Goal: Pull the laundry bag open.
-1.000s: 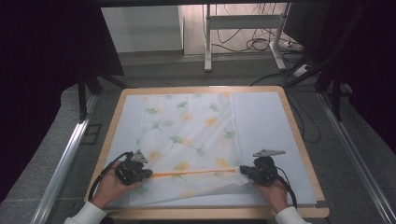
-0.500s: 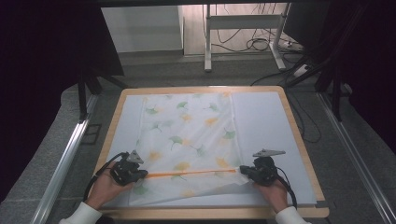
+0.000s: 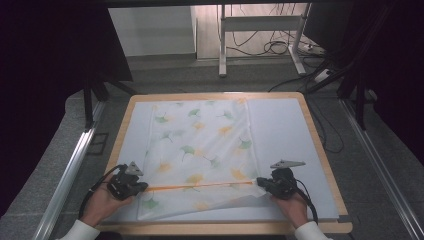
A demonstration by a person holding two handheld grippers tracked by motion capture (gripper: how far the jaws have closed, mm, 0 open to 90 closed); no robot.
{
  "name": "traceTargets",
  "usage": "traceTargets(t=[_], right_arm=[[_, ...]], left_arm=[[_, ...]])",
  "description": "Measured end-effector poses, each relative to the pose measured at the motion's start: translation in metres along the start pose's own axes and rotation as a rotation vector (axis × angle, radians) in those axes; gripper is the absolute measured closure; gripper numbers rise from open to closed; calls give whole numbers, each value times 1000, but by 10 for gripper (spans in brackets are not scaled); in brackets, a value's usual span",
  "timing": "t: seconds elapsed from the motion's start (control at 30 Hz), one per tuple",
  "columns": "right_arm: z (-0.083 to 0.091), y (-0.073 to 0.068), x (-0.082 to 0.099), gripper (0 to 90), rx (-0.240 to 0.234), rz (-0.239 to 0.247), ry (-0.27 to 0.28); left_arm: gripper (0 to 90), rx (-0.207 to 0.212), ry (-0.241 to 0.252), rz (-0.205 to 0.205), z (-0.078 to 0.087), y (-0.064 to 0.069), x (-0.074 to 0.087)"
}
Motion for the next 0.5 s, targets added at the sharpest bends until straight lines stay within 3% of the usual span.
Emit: traceTargets(t=[0.23, 0.5], right_arm=[[0, 0, 0, 900, 1, 2, -1], [2, 0, 0, 897, 3, 25, 7]], left_arm=[[899, -4, 15, 6, -1, 1, 2], [897, 30, 68, 43, -2, -2, 3]])
Point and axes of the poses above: each handheld gripper's, and its own axes: z roughly backward along the jaws, x roughly out of its underside, y roughly to its right, the point moved 5 cm from there along -z, roughly forward along the jaws, and after that the axes turned 4 degrees about z, right-handed, at the moved point
